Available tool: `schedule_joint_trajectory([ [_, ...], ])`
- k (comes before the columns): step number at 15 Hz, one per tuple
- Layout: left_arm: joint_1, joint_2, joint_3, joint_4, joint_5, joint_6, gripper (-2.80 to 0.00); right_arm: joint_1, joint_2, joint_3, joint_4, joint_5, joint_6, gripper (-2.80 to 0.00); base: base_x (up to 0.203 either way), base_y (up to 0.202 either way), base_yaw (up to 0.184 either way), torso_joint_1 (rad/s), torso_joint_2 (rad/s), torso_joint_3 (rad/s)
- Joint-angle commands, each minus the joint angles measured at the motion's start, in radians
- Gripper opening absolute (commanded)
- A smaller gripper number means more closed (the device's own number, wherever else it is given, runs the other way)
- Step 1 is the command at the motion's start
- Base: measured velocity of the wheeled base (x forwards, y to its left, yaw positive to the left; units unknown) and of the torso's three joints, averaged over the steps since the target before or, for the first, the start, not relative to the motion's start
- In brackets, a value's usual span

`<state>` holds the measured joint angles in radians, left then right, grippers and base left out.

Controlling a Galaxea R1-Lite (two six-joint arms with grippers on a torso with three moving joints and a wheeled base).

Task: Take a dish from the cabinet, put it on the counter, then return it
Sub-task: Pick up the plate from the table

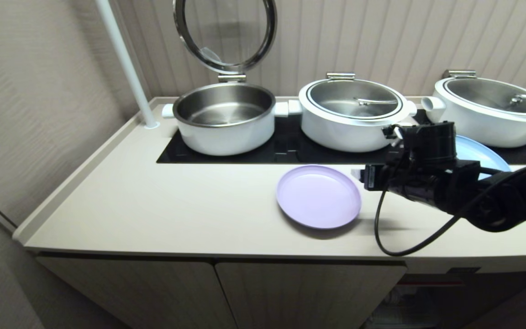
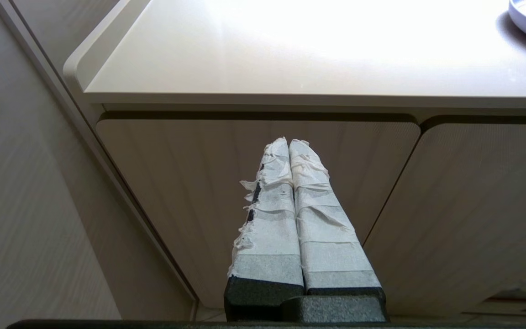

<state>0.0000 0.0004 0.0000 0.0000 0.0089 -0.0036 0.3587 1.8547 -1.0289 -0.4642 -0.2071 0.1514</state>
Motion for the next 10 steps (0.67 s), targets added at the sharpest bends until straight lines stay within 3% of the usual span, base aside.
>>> schedule_joint_trajectory([
  [1,0.0,0.0,0.0,0.0,0.0,-0.001,-2.8,-0.001,-0.028,0.006,-0.017,-0.004,0.002,-2.8,0.0,0.0,0.0,0.0,0.0,0.0],
  [6,0.0,0.0,0.0,0.0,0.0,-0.001,-2.8,0.0,-0.126,0.095,-0.093,-0.013,-0.011,-2.8,0.0,0.0,0.0,0.0,0.0,0.0],
  [10,0.0,0.0,0.0,0.0,0.0,0.001,-2.8,0.0,-0.33,0.297,-0.159,-0.013,-0.079,-2.8,0.0,0.0,0.0,0.0,0.0,0.0],
])
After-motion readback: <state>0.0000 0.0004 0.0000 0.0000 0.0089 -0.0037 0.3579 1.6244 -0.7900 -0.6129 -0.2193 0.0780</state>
